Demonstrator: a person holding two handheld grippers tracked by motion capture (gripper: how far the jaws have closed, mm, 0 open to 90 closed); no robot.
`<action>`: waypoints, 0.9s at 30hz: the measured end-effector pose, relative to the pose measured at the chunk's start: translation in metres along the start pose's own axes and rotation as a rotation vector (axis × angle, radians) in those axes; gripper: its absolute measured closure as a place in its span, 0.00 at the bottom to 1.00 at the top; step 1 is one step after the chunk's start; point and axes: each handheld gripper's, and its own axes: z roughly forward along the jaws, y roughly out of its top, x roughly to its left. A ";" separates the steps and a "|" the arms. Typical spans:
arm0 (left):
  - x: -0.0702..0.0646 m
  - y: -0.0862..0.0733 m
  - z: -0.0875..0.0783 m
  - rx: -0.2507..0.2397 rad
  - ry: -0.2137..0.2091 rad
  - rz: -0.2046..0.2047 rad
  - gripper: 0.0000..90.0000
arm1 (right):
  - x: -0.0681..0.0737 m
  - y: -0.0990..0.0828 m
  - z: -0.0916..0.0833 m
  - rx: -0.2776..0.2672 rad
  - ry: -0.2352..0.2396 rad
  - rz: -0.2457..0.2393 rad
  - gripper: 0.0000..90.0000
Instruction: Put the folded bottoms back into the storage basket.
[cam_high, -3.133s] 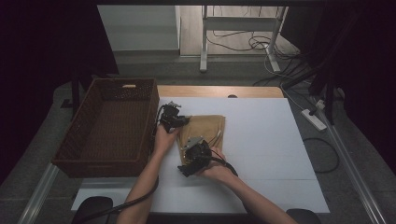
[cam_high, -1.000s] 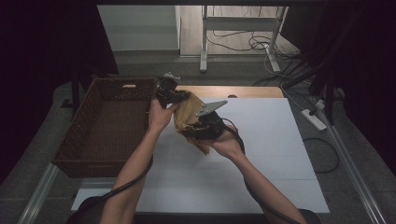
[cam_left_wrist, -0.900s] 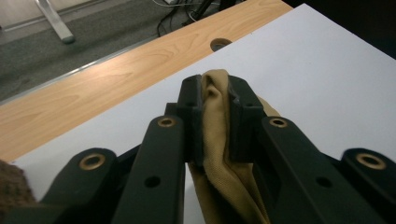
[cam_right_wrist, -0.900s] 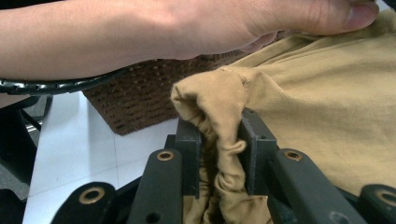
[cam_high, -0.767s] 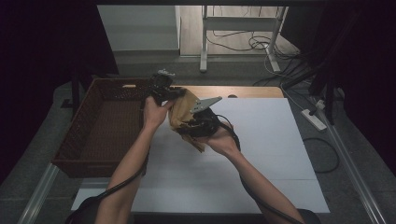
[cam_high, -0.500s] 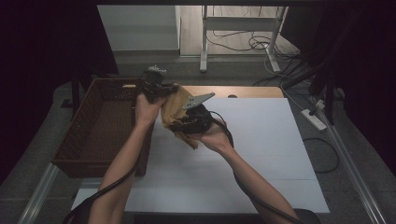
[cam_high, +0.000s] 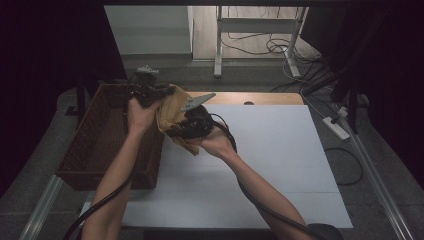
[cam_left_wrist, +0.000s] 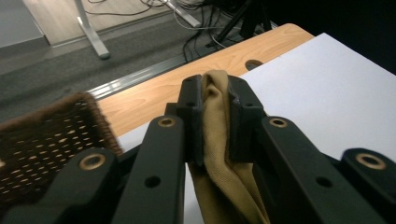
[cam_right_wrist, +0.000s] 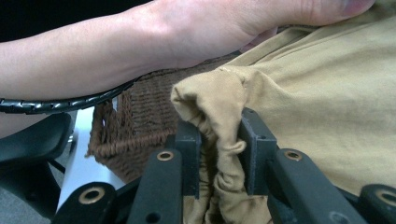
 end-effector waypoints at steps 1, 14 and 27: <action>0.002 0.000 -0.003 -0.003 0.003 -0.001 0.87 | 0.000 0.002 0.002 -0.005 0.002 0.001 0.81; 0.026 0.002 -0.039 -0.051 0.048 -0.023 0.87 | 0.008 0.030 0.025 -0.031 0.027 -0.018 0.81; 0.050 -0.001 -0.076 -0.093 0.095 -0.051 0.87 | 0.020 0.059 0.055 -0.051 0.046 -0.047 0.81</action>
